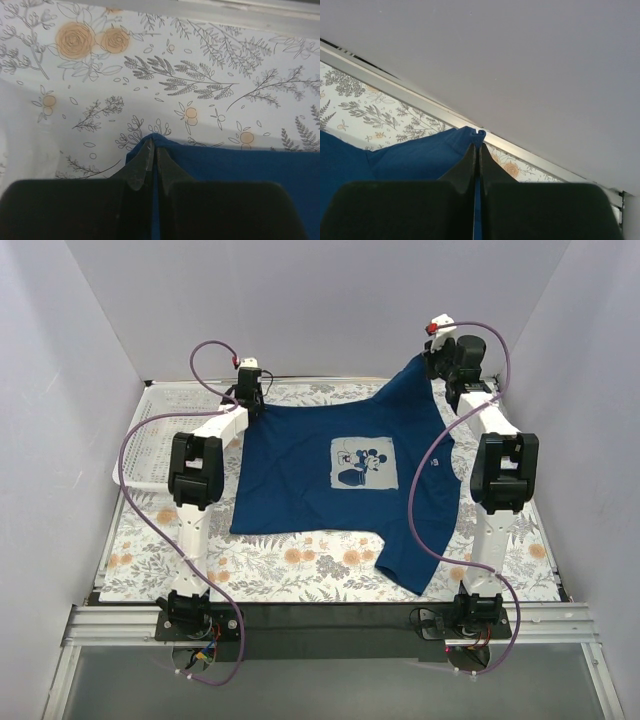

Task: Fold and stack the t-shirts
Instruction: Fold the tshirt

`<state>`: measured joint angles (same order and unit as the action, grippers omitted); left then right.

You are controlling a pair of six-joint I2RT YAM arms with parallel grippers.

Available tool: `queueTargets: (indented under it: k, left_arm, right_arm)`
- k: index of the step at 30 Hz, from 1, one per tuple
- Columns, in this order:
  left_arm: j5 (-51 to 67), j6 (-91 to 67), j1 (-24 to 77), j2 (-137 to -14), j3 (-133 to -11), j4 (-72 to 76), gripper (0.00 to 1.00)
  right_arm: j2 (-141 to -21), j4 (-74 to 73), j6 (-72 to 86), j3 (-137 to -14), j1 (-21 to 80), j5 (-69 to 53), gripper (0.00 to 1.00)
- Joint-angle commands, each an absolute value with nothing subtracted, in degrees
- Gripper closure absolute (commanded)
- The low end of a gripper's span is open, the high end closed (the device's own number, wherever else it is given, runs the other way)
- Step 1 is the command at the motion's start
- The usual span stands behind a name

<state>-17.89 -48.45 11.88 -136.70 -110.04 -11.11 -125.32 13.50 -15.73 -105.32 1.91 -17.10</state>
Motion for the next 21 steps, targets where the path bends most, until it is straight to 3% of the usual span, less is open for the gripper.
queueTargets:
  k: [1, 13, 21]
  left_arm:
    - [-17.8, -48.3, 11.9, -136.8, -112.8, -12.5, 1.00]
    - [-17.3, -46.3, 11.6, -133.1, -109.3, -9.2, 1.00]
    - [-16.0, -44.6, 11.6, -125.0, -97.2, -2.6, 1.00]
  right_arm:
    - [-121.3, 15.4, -14.5, -102.9, 1.1, -19.2, 0.99]
    - [-112.5, 17.3, -10.8, -93.1, -4.6, -29.4, 0.99]
    - [-107.8, 17.5, -11.5, -84.8, -6.3, -41.2, 0.99]
